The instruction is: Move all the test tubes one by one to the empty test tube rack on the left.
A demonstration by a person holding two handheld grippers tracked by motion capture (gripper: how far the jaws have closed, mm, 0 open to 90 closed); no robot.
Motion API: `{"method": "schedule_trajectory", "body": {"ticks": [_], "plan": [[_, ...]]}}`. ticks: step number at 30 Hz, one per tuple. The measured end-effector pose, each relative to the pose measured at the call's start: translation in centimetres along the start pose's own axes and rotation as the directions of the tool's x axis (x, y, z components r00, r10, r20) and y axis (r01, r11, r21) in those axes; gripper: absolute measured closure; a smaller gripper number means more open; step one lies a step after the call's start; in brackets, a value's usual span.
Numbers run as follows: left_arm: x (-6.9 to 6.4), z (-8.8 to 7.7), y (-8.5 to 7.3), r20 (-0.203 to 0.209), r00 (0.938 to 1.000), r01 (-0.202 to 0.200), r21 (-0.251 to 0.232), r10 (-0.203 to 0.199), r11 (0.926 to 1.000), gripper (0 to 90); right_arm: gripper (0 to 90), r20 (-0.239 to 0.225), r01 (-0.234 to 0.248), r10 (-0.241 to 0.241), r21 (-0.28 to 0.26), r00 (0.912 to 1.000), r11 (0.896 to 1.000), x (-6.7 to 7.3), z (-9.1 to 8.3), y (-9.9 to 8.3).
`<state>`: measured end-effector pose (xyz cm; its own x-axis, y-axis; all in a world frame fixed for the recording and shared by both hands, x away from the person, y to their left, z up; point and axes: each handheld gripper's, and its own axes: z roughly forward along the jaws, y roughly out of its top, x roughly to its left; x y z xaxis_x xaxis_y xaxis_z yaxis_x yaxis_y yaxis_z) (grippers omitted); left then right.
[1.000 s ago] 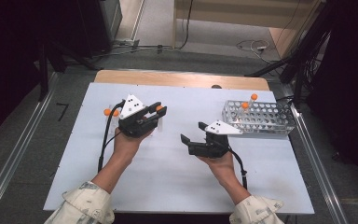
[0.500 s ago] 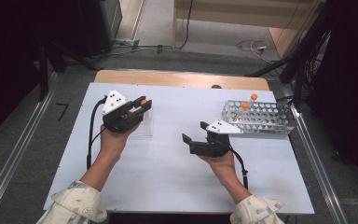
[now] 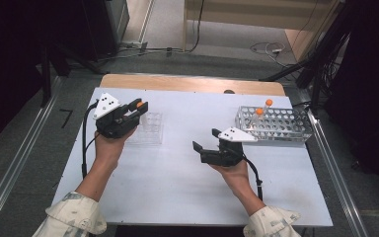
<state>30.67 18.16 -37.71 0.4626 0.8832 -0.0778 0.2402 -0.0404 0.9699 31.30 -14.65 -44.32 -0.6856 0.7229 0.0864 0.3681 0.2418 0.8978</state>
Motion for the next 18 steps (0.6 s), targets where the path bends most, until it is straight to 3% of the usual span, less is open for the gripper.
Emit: {"method": "schedule_trajectory", "body": {"ticks": [18], "plan": [[1.9, -1.0, -0.5, -0.084, 0.9965, -0.003, -0.001, 0.003, 1.0, 71.3, 14.8, 0.001, -0.009, 0.009, 0.0, 1.0, 1.0, 0.0, -0.1, 0.0]]}}
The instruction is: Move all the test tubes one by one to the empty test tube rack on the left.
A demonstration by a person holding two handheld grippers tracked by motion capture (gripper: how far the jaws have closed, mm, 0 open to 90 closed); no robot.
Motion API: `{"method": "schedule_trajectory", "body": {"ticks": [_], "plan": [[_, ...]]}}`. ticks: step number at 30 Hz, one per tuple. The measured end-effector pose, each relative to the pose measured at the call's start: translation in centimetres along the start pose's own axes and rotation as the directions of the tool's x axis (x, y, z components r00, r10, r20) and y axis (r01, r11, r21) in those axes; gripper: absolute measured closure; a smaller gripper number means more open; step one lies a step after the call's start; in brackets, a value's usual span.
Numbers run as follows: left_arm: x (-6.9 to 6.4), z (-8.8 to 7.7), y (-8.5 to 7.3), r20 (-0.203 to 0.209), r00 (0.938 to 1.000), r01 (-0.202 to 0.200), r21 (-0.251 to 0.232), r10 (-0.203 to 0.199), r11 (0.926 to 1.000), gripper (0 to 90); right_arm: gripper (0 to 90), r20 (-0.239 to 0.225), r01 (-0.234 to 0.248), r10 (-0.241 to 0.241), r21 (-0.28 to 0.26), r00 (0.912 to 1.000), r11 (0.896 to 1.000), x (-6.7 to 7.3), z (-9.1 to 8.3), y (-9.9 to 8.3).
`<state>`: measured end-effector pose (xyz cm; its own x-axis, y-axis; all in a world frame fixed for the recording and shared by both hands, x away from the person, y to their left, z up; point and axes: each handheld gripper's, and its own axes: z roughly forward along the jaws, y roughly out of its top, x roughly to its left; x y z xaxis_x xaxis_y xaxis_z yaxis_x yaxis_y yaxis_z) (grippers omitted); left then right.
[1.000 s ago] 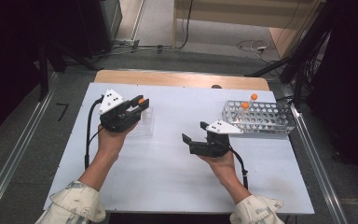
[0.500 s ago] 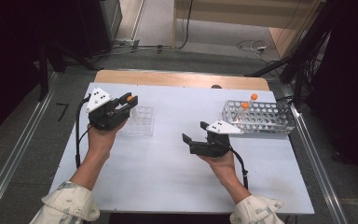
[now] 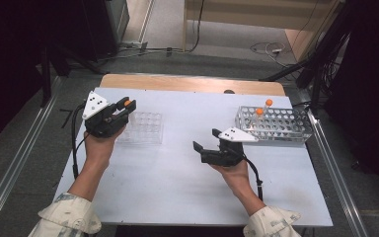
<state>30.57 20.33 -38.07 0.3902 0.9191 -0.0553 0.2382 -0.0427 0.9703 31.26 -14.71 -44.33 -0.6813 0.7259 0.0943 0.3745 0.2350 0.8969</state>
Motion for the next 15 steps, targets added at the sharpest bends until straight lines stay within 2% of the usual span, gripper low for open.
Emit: {"method": "schedule_trajectory", "body": {"ticks": [8, 15], "plan": [[0.8, 0.7, -0.7, -0.041, 0.999, -0.014, 0.003, 0.014, 0.9999, 71.2, 14.8, -0.001, 0.0, 0.0, 0.002, 1.0, 1.0, 0.1, 0.0, 0.0], [1.0, 1.3, -1.5, -0.047, 0.9988, -0.011, 0.024, 0.012, 0.9997, 71.2, 14.9, -0.002, -0.001, 0.001, -0.002, 1.0, 1.0, 0.0, -0.1, 0.0]]}}
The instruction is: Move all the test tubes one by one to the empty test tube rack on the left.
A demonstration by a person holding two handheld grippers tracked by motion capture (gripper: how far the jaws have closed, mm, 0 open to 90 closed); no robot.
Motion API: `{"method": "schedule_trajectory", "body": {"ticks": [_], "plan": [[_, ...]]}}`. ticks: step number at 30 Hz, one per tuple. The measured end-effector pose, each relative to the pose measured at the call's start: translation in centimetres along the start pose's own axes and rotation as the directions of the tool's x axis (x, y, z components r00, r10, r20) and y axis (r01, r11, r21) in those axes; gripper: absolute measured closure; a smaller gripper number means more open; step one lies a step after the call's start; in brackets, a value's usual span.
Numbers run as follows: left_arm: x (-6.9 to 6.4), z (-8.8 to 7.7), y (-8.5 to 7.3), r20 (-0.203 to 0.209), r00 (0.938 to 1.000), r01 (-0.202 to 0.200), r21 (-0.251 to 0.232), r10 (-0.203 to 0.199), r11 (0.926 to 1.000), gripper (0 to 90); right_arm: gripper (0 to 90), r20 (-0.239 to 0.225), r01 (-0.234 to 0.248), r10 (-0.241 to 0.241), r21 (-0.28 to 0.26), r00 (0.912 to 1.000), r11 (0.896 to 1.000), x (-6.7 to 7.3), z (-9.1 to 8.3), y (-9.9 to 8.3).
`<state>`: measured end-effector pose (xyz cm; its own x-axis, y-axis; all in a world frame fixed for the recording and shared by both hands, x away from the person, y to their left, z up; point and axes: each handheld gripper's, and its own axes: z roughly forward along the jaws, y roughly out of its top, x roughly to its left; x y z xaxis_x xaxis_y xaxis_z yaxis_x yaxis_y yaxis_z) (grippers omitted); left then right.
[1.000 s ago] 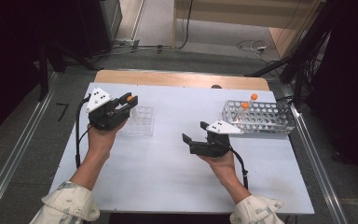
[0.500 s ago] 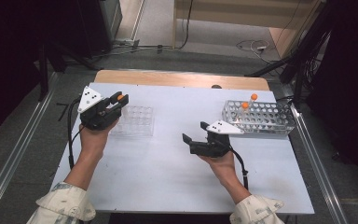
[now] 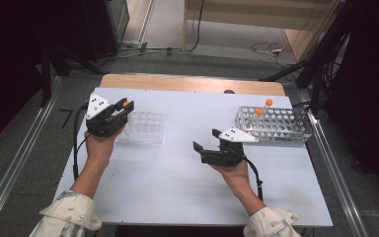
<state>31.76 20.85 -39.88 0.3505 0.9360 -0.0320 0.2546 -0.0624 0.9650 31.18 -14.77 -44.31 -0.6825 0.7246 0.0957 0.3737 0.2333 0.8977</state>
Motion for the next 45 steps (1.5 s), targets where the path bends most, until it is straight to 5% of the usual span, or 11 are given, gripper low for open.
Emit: {"method": "schedule_trajectory", "body": {"ticks": [18, 35, 45], "plan": [[0.3, 1.5, -2.8, -0.002, 1.0, 0.009, 0.057, -0.009, 0.9984, 70.9, 15.0, -0.003, 0.002, -0.002, -0.002, 1.0, 1.0, 0.0, -0.1, 0.0], [0.2, 1.3, -3.0, -0.01, 0.9999, 0.004, 0.049, -0.003, 0.9988, 70.2, 15.0, -0.005, 0.0, 0.0, 0.001, 1.0, 1.0, 0.0, -0.1, -0.1], [0.3, 1.3, -3.0, 0.011, 0.9998, 0.015, 0.057, -0.016, 0.9983, 53.6, 15.0, -0.005, 0.0, 0.0, -0.001, 1.0, 1.0, 0.0, -0.1, -0.1]]}}
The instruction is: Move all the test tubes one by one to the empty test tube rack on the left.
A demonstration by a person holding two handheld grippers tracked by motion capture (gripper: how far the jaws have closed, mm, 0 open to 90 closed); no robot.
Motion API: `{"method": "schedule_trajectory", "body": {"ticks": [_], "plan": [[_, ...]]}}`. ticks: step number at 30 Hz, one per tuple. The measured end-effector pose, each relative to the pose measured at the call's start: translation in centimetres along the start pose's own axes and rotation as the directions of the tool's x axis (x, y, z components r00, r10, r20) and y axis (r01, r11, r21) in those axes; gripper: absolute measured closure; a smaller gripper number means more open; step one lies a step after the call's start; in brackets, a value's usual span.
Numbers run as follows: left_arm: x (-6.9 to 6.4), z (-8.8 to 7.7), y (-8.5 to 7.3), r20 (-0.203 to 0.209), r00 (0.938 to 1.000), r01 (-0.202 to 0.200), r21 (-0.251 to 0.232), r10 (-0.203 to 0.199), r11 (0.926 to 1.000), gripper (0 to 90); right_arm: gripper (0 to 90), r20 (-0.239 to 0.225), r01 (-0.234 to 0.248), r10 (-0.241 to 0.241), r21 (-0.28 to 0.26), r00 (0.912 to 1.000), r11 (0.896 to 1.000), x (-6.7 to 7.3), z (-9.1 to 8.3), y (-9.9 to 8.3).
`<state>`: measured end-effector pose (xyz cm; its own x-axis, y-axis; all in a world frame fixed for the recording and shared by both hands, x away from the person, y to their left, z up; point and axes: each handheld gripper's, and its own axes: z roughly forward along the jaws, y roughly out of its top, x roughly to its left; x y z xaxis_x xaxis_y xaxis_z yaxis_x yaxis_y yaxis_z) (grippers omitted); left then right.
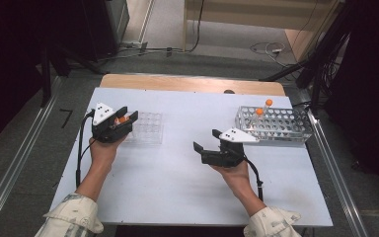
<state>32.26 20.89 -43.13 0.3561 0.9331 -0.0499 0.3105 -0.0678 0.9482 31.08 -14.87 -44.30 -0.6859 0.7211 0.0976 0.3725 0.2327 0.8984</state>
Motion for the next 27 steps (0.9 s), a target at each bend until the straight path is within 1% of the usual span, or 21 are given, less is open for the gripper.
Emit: {"method": "schedule_trajectory", "body": {"ticks": [5, 8, 9, 10, 12, 13, 14, 16, 19, 22, 27], "plan": [[-0.1, -0.2, 0.1, 0.005, 0.9999, 0.01, -0.003, -0.01, 0.9999, 47.5, 15.0, 0.005, -0.002, 0.002, -0.003, 1.0, 1.0, -0.1, 0.0, 0.0], [-0.4, -0.5, 0.3, 0.028, 0.9993, 0.026, -0.014, -0.026, 0.9996, 44.2, 15.0, 0.01, -0.006, 0.006, -0.004, 0.9999, 1.0, -0.2, -0.2, 0.1], [-0.4, -0.5, 0.3, 0.028, 0.9993, 0.026, -0.014, -0.026, 0.9996, 43.5, 15.0, 0.011, -0.007, 0.007, -0.005, 0.9999, 1.0, -0.3, -0.2, 0.1], [-0.6, -0.8, 0.4, 0.044, 0.9986, 0.03, -0.018, -0.029, 0.9994, 43.0, 15.0, 0.015, -0.006, 0.006, -0.006, 0.9999, 1.0, -0.4, -0.3, 0.1], [-0.8, -0.9, 0.4, 0.049, 0.9984, 0.03, -0.018, -0.029, 0.9994, 39.8, 15.0, 0.018, -0.007, 0.007, -0.009, 0.9998, 1.0, -0.6, -0.4, 0.1], [-1.1, -1.0, 0.5, 0.057, 0.9978, 0.034, -0.01, -0.034, 0.9994, 38.1, 15.0, 0.023, -0.013, 0.013, -0.008, 0.9996, 1.0, -0.7, -0.5, 0.1], [-1.1, -1.0, 0.5, 0.057, 0.9978, 0.034, -0.01, -0.034, 0.9994, 36.7, 15.0, 0.027, -0.013, 0.013, -0.013, 0.9996, 1.0, -0.8, -0.6, 0.1], [-1.5, -1.3, 0.5, 0.073, 0.9962, 0.048, -0.002, -0.047, 0.9989, 33.3, 15.0, 0.034, -0.017, 0.017, -0.017, 0.9993, 1.0, -1.1, -0.9, 0.2], [-1.7, -1.5, 0.5, 0.084, 0.9949, 0.055, 0.002, -0.055, 0.9985, 28.5, 14.9, 0.051, -0.024, 0.025, -0.024, 0.9984, 0.999, -1.6, -1.2, 0.2], [-2.3, -1.9, 0.5, 0.072, 0.9954, 0.064, -0.008, -0.063, 0.9979, 25.4, 13.7, 0.068, -0.037, 0.039, -0.03, 0.9969, 0.999, -2.2, -1.5, 0.4], [-2.6, -2.2, 0.3, 0.081, 0.9948, 0.063, -0.011, -0.062, 0.9979, 23.0, 10.9, 0.107, -0.065, 0.069, -0.046, 0.9918, 0.997, -3.6, -2.4, 0.6]]}}
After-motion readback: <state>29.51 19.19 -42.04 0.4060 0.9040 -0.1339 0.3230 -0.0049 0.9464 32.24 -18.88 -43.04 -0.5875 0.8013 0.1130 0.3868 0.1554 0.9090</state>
